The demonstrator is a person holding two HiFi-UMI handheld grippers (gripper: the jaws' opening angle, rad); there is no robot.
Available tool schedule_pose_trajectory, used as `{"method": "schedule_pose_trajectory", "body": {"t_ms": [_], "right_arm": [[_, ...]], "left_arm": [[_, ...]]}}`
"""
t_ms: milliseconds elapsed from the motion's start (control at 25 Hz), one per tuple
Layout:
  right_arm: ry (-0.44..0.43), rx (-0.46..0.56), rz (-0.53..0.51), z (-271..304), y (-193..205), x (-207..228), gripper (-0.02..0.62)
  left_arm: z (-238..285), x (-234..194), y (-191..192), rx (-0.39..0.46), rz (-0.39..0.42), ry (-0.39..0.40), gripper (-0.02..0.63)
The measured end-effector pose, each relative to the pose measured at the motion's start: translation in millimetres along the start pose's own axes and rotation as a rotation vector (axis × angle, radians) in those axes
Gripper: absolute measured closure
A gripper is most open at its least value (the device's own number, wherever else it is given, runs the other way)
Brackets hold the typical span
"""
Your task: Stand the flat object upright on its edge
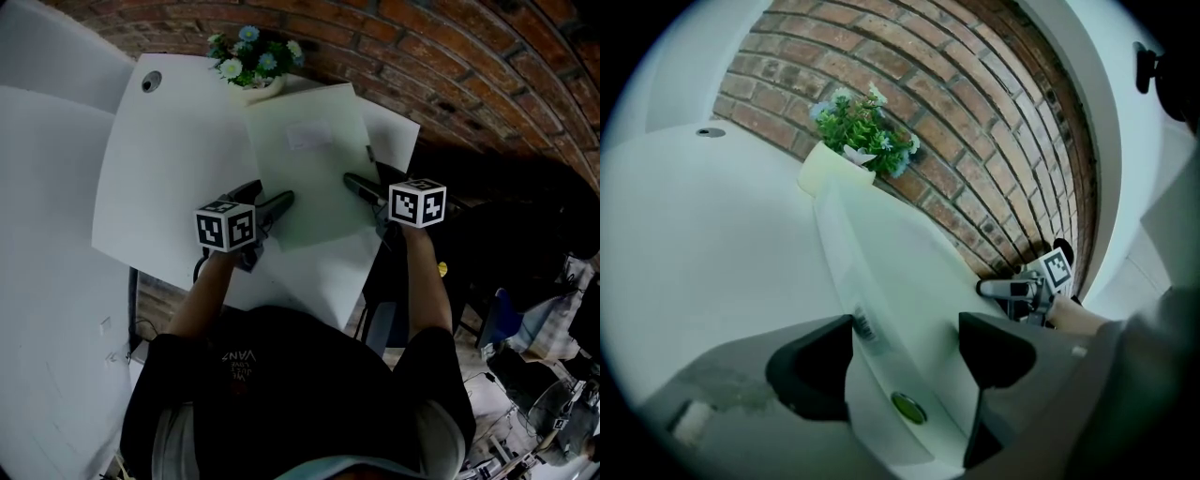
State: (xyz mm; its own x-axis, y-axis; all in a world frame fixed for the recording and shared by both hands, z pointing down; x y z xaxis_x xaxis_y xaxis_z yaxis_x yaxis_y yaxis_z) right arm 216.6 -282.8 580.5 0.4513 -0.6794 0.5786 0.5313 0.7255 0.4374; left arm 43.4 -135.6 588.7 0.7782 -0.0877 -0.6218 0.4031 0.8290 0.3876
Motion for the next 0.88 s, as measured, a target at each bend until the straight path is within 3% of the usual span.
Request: {"method": "schedule_pose_trajectory", "body": {"t_ms": [880], "right_arm": [[0.071,0.111,-0.106,-32.9,13.5,-43.2,0.242]], "left_arm": [[-33.0,21.0,4.8,0.053,0.150,-0.048,0.256]]}}
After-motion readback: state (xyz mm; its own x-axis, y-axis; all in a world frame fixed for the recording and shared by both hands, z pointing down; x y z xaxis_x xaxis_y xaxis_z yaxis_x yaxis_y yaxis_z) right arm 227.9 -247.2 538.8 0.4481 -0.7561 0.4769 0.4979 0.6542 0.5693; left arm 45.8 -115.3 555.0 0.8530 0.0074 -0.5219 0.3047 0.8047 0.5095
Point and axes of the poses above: the fingertips, and each gripper's own axes: z forward along the fingers, x to its right, y out of its underside, the point moved 4 cm from there along -z, backward along the fingers, and after that the axes turned 10 degrees about -x, right-handed, at the moved point
